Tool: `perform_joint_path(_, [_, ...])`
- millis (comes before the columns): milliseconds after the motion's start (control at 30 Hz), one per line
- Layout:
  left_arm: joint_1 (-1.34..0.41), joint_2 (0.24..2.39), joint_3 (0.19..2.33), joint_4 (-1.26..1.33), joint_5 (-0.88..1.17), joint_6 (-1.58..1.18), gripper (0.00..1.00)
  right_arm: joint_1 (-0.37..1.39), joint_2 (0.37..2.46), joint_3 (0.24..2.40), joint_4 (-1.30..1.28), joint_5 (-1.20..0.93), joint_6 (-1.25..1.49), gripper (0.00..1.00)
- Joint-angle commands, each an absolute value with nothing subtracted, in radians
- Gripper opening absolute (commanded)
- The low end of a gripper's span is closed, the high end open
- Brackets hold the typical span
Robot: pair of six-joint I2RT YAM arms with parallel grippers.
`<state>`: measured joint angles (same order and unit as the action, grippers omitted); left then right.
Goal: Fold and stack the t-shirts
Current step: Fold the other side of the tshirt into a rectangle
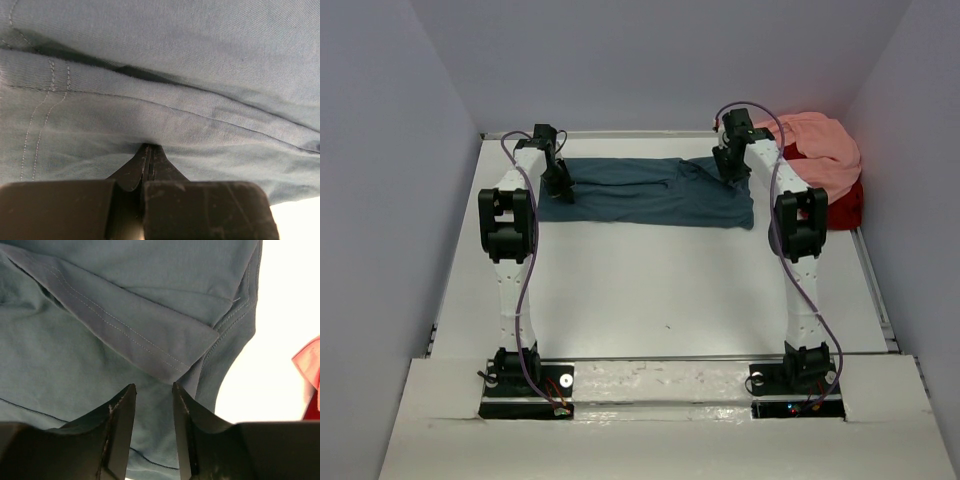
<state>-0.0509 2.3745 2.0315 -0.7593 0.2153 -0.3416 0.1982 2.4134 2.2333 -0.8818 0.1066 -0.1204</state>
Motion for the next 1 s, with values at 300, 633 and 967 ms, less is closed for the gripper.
perform_joint_path(300, [-0.057, 2.410, 2.060, -0.802, 0.212, -0.324, 0.00, 0.207, 2.451, 2.286, -0.861, 0.127, -0.129, 0.47])
perform_joint_path(633, [-0.057, 2.416, 2.077, -0.811, 0.209, -0.322, 0.00, 0.207, 2.479, 2.319, -0.851, 0.152, -0.127, 0.10])
perform_joint_path(967, [-0.057, 2.418, 2.074, -0.810, 0.209, -0.322, 0.00, 0.207, 2.473, 2.347, -0.831, 0.178, -0.118, 0.03])
